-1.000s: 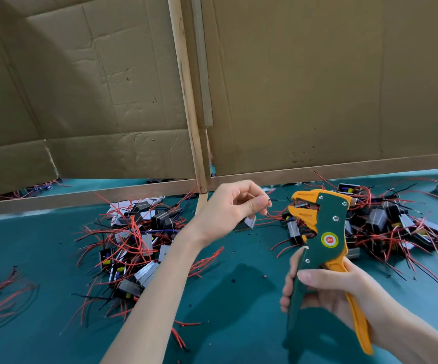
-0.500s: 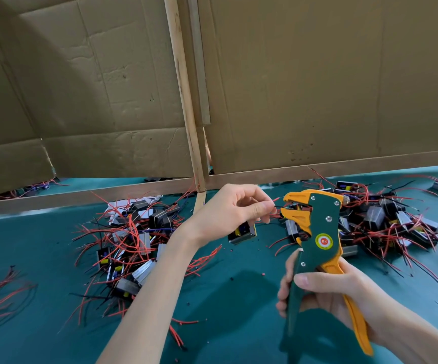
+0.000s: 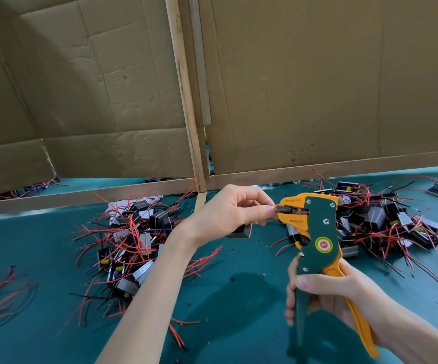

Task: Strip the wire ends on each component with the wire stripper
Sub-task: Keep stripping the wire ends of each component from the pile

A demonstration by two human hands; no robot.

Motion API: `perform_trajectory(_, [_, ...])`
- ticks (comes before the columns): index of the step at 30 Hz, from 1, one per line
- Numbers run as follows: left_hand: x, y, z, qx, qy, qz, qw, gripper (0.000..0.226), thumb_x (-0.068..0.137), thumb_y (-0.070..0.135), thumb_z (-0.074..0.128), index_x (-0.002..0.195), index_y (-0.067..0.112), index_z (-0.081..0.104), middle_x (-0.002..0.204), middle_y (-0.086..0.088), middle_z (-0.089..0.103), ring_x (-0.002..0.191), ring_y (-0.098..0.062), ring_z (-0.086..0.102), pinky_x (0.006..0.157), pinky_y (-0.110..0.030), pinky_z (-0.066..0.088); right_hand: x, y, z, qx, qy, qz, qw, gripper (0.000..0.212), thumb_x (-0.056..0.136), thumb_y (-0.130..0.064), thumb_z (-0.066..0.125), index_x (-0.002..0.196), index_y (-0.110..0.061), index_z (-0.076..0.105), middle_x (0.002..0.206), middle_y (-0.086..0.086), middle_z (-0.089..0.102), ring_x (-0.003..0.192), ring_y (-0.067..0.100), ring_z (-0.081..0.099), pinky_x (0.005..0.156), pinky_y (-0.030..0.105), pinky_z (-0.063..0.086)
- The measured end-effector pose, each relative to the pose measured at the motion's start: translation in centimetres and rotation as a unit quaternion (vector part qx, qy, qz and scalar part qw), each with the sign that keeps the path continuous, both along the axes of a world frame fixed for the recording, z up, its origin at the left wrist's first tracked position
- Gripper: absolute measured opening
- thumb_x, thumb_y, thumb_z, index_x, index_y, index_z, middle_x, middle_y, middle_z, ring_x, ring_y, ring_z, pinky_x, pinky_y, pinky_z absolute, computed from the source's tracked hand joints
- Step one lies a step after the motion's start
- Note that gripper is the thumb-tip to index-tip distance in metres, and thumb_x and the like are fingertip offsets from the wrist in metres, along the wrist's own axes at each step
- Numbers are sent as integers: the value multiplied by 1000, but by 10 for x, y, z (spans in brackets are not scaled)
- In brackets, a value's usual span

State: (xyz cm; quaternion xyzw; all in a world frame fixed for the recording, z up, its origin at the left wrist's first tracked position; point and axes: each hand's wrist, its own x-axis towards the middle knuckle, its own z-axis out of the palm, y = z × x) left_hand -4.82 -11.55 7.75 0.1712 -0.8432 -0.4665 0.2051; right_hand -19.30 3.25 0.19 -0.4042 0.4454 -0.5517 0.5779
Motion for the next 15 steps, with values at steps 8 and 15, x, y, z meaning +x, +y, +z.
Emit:
perform_trajectory(8, [3, -5, -1, 0, -16, -8, 1000, 11, 94, 15, 60, 86, 17, 67, 61, 14, 59, 56, 0, 51, 59, -16, 45, 18, 7, -3, 50, 52, -108, 992, 40, 55, -31, 81, 58, -2, 54, 55, 23, 49, 43, 30, 49, 45, 35, 46])
perform_trajectory(15, [2, -12, -8, -21, -43, 40, 998, 13, 95, 14, 59, 84, 16, 65, 73, 2, 66, 65, -6, 58, 71, -22, 51, 11, -4, -6, 30, -65, -34, 997, 25, 54, -6, 75, 72, 6, 62, 70, 33, 57, 61, 45, 62, 56, 48, 56])
